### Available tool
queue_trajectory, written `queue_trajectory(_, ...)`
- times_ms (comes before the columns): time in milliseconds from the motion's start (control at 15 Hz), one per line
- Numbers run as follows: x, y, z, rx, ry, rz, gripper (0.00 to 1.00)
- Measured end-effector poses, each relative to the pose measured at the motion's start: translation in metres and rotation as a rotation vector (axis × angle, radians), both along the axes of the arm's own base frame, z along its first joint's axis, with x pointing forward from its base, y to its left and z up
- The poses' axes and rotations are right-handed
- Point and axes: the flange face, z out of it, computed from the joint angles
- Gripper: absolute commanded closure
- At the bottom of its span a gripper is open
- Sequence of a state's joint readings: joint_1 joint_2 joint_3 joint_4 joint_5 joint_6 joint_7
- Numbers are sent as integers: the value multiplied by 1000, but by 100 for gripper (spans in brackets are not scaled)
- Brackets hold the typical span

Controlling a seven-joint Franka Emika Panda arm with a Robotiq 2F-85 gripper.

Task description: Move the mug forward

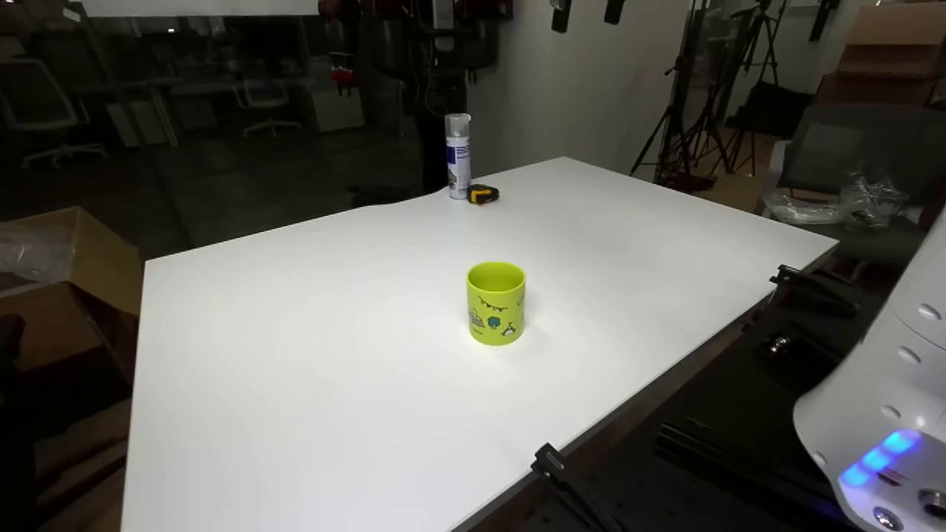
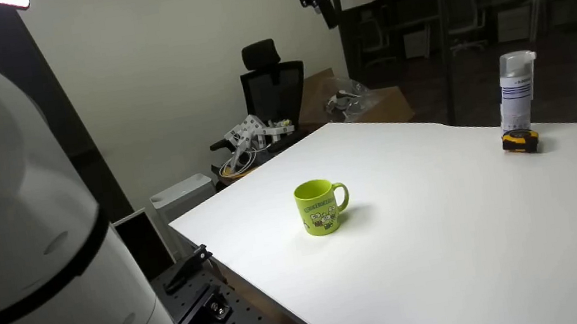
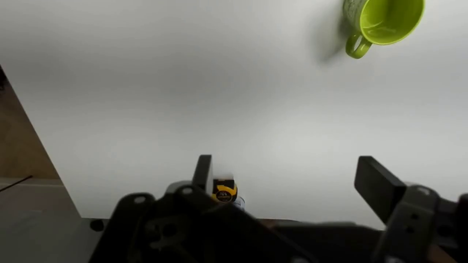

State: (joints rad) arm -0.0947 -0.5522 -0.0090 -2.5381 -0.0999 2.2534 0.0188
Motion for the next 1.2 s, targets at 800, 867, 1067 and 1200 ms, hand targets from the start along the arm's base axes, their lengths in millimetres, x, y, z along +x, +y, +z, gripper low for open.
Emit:
queue_trajectory(800,29,27,-77,-1,170,62,0)
queue_trajectory(867,35,37,-95,6,203,84,0)
queue_trajectory(1067,54,82,-140,50,285,184,0)
queue_trajectory(1200,63,117,-161,78,326,271,0)
